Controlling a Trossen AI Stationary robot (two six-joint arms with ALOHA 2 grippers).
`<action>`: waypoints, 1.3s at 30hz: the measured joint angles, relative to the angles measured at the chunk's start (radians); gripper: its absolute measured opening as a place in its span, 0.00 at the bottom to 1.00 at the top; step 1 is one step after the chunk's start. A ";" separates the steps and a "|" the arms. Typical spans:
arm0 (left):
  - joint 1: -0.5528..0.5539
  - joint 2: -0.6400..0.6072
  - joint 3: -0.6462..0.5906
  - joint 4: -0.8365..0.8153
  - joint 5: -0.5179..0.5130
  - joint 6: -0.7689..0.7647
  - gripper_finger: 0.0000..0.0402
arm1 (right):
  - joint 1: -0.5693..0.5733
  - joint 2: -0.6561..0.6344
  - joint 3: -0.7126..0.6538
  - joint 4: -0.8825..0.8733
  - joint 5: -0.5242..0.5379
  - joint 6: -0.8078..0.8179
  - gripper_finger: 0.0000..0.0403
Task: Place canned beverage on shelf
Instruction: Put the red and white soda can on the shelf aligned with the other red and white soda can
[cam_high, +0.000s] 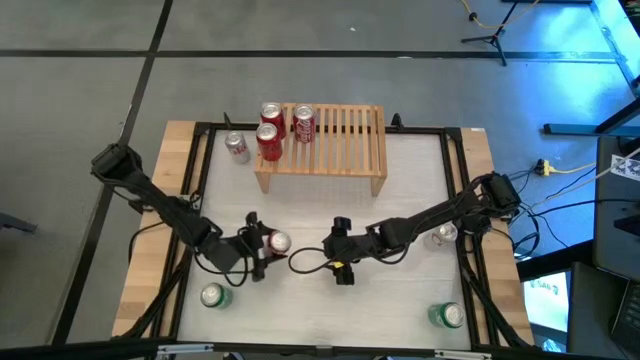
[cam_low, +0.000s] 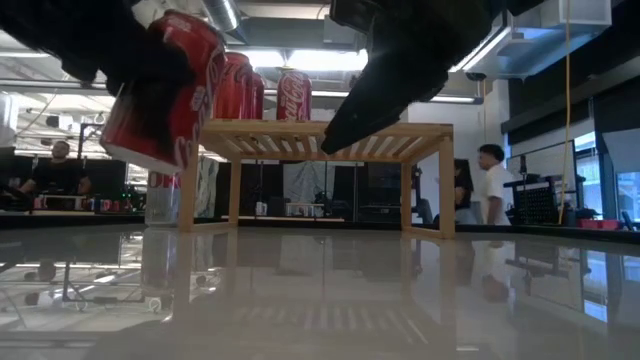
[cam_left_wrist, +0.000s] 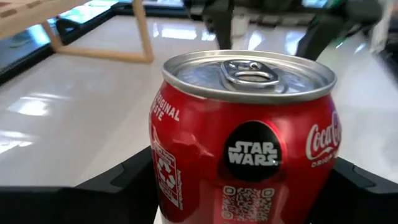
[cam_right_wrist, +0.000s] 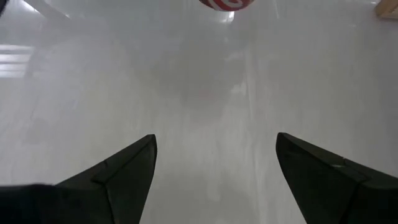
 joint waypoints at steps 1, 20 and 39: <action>0.006 0.001 -0.020 0.053 0.017 0.012 0.71 | 0.000 0.000 -0.009 0.008 0.000 0.000 0.81; 0.091 0.282 -0.083 0.409 0.066 0.073 0.71 | 0.000 0.000 -0.051 0.089 0.000 0.000 0.81; 0.096 0.376 -0.079 0.545 0.105 0.117 0.73 | -0.001 0.010 -0.051 0.189 0.005 -0.106 0.81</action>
